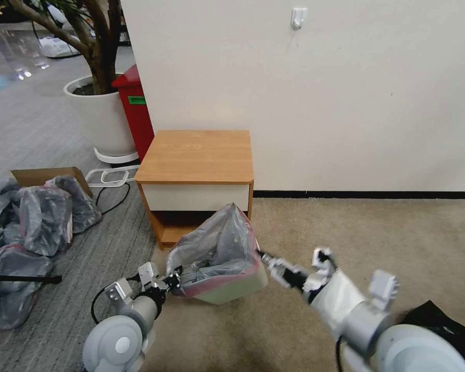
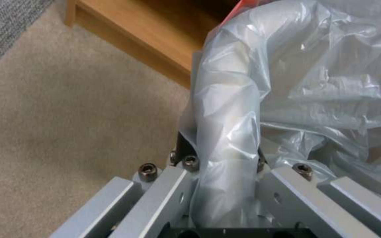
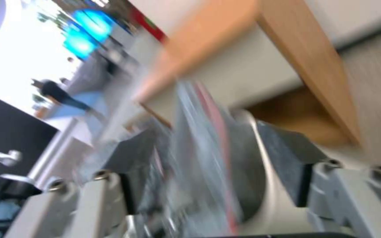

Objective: Pick up the garbage bag from the table and place it over the trash can.

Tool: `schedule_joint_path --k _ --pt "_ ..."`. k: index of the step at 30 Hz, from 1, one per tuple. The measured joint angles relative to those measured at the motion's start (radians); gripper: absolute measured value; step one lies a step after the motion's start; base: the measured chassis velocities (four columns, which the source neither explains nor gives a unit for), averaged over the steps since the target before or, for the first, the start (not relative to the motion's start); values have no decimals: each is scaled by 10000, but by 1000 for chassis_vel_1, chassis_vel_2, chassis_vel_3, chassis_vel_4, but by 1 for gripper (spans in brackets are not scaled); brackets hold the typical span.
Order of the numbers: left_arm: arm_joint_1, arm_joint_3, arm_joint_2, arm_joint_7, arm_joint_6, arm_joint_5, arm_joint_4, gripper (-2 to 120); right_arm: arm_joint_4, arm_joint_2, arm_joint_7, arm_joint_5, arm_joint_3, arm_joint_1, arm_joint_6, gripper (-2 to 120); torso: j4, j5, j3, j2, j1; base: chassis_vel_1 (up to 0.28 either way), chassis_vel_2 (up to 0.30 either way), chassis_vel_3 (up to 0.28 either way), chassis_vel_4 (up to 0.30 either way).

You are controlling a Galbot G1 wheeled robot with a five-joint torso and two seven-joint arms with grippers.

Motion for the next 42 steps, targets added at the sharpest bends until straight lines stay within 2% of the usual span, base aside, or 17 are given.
schedule_joint_path --k 2,7,9,17,22,25,26,29,32,38,42 --pt "39 -18 19 2 0 -30 -74 3 -217 139 -634 -269 -42 523 363 78 3 -4 0 0 -1 0 0 0 0" --pt "63 -26 47 2 2 -101 -134 3 -871 610 -1149 -811 -592 958 814 89 1 -1 1 0 0 0 0 0 0" --pt "74 -23 37 1 8 -168 -180 3 -1532 1222 -1479 -1994 -1246 1151 1093 99 1 -2 1 0 0 0 0 0 0" --pt "81 88 -35 -30 16 -177 -271 3 -2554 2149 -1688 -3989 -2321 1347 1969 100 2 -3 1 -1 0 0 0 0 0" --pt "103 99 -69 -32 19 -172 -341 3 -2636 2323 -1643 -4088 -2371 1325 2136 96 1 -3 1 0 0 0 0 0 0" --pt "119 108 -121 -32 20 -157 -365 3 -2634 2341 -1616 -4098 -2412 1264 2152 83 1 -2 0 0 0 0 0 0 0" --pt "119 108 -121 -32 20 -157 -365 3 -2634 2341 -1616 -4098 -2412 1264 2152 83 1 -2 0 0 0 0 0 0 0" --pt "122 125 -155 -33 20 -145 -406 3 -2632 2371 -1600 -4114 -2463 1246 2152 69 1 -2 0 0 0 0 0 0 0" --pt "122 131 -159 -32 20 -143 -425 3 -2632 2394 -1595 -4123 -2489 1244 2150 64 1 -2 0 0 0 0 0 0 0" --pt "117 133 -160 -33 21 -133 -434 3 -2619 2441 -1587 -4141 -2574 1218 2137 61 1 -2 0 0 0 0 0 0 0" --pt "119 136 -174 -32 20 -125 -438 3 -2614 2442 -1585 -4148 -2593 1214 2129 53 1 -2 0 0 0 0 0 0 0"
